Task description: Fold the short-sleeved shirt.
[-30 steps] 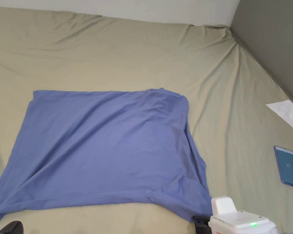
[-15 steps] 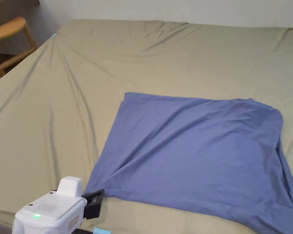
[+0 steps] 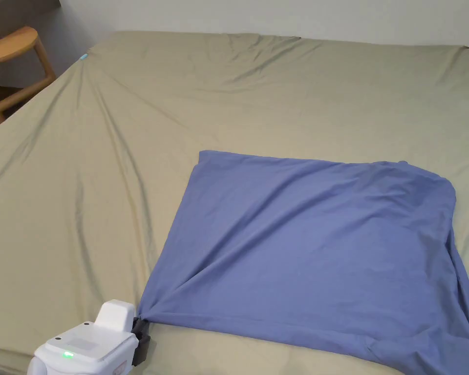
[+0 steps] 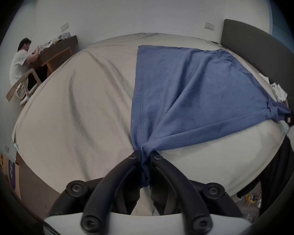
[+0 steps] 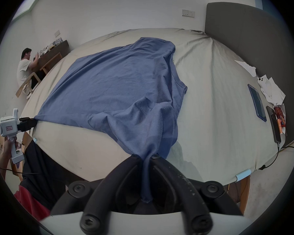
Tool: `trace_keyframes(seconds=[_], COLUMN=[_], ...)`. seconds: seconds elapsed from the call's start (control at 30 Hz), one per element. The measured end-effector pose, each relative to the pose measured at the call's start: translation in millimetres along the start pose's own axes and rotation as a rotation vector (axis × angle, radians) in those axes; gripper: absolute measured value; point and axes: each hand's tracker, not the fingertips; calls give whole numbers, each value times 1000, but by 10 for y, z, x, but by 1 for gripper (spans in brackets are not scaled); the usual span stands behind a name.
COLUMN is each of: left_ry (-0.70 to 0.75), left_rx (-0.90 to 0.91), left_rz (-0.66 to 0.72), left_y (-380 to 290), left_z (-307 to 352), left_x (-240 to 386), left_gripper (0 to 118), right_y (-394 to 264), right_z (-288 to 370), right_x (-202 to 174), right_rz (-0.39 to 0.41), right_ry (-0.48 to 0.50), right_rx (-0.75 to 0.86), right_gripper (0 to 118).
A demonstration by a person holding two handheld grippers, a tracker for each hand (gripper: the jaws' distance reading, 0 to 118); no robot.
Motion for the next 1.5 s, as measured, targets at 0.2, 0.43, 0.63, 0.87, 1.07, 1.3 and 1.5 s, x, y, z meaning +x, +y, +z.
trace_keyframes(seconds=[0.2,0.43,0.63,0.87,1.07,1.3,1.5], left_ry=[16,29,71,130,11,-123,-48], left_rx=[64,144,105,45,284,547,555], left_rz=[-19,-86,-49,-75,4,92,79], left_y=[241,985,1525,1571,1534,1060,684], left_z=[164,-66,-681,-1126,-318,1008,1428], left_x=[-92,-131,-88,41,20,340,600], left_gripper=[7,7,7,81,96,36,0], right_y=[273,1111,1843,2113,1831,866,298], right_z=[120,-135,-854,-1431,-469,740,992], right_x=[12,75,140,218,193,-52,-309], right_rz=[28,100,147,162,181,64,48], right_ry=[-14,-34,-72,-152,-205,-100,-169], right_rx=[38,94,66,29,400,621,608], right_gripper=[5,5,6,90,101,25,0])
